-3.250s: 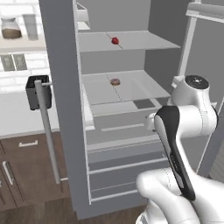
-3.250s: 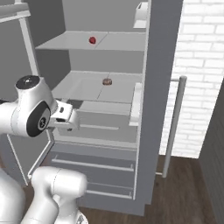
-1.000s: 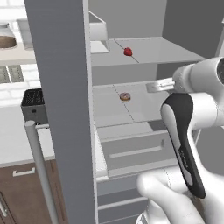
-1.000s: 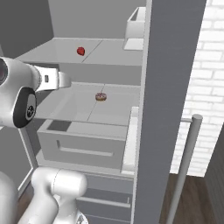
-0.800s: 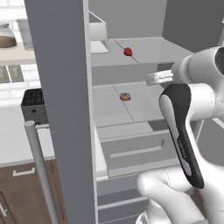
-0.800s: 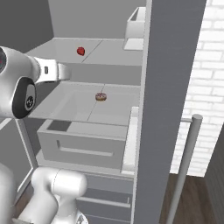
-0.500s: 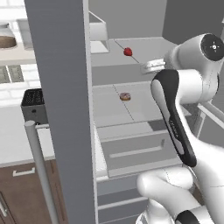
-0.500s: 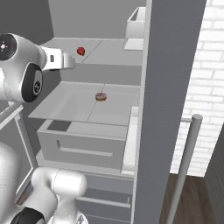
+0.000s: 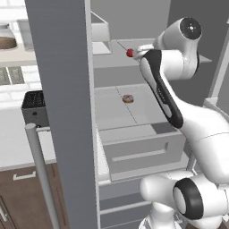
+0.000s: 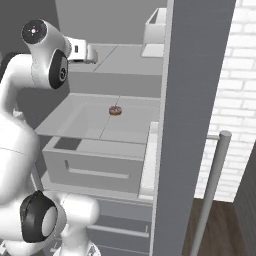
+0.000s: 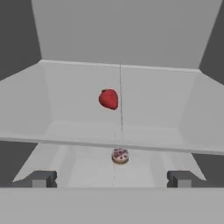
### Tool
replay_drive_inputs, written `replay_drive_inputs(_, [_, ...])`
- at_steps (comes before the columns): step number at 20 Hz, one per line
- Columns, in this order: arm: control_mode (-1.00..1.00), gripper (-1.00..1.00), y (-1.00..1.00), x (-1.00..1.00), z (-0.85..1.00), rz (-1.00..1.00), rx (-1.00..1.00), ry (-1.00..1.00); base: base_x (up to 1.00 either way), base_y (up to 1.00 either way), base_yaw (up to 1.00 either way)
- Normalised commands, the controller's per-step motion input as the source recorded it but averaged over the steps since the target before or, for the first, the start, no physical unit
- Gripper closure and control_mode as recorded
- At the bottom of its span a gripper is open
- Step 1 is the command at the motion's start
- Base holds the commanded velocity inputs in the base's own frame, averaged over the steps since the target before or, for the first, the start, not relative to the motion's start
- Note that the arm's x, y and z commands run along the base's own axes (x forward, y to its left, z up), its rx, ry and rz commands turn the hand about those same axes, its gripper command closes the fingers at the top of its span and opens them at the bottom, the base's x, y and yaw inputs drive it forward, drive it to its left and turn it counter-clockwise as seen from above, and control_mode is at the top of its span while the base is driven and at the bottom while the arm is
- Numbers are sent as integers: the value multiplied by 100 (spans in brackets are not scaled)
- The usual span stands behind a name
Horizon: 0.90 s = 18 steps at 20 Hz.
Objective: Take the strawberry from the fridge and place it on top of the pancake, located on the dining counter.
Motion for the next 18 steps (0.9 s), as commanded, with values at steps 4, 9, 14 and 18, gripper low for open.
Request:
replay_drive_inputs(4, [-100, -100, 6, 99, 0, -6, 1, 8, 0, 0, 0])
replay_drive_inputs(9, [-100, -100, 32, 59, -3, 0, 0, 1, 0, 0, 0])
replay_drive_inputs(14, [-100, -100, 9, 47, -18, 0, 0, 0, 0, 0, 0])
replay_drive_inputs(18, [-100, -100, -6, 64, -22, 0, 0, 2, 0, 0, 0])
